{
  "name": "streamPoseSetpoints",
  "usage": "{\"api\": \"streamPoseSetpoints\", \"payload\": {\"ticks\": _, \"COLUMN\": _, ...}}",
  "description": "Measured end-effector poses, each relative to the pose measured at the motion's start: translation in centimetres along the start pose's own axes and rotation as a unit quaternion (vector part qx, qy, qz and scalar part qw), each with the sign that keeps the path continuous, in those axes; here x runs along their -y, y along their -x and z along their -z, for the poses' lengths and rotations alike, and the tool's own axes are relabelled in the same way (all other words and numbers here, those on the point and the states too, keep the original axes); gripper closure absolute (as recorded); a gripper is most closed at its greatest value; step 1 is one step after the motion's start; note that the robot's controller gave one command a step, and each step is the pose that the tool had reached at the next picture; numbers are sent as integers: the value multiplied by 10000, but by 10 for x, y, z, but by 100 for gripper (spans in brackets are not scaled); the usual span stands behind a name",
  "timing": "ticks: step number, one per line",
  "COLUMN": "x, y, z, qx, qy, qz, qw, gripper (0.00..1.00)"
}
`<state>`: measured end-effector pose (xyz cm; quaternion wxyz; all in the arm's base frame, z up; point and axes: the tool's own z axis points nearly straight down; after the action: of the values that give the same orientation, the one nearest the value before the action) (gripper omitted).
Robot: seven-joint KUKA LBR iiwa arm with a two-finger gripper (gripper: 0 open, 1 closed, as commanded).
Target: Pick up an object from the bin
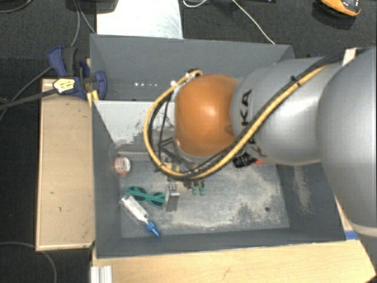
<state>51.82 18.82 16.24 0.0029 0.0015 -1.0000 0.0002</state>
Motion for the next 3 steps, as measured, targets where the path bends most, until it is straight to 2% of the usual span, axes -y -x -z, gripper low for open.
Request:
{"api": "streamPoseSetpoints", "payload": {"ticks": 1, "x": 1, "y": 2, "z": 5, "qx": 39, "qy": 8, "qz": -31, "qw": 10000, "gripper": 0}}
{"api": "streamPoseSetpoints", "payload": {"ticks": 2, "x": -44, "y": -6, "z": -90, "qx": 12, "qy": 9, "qz": -284, "qw": 9996, "gripper": 0}}
{"api": "streamPoseSetpoints", "payload": {"ticks": 3, "x": -51, "y": -21, "z": -2, "qx": 48, "qy": 15, "qz": -74, "qw": 10000, "gripper": 0}}
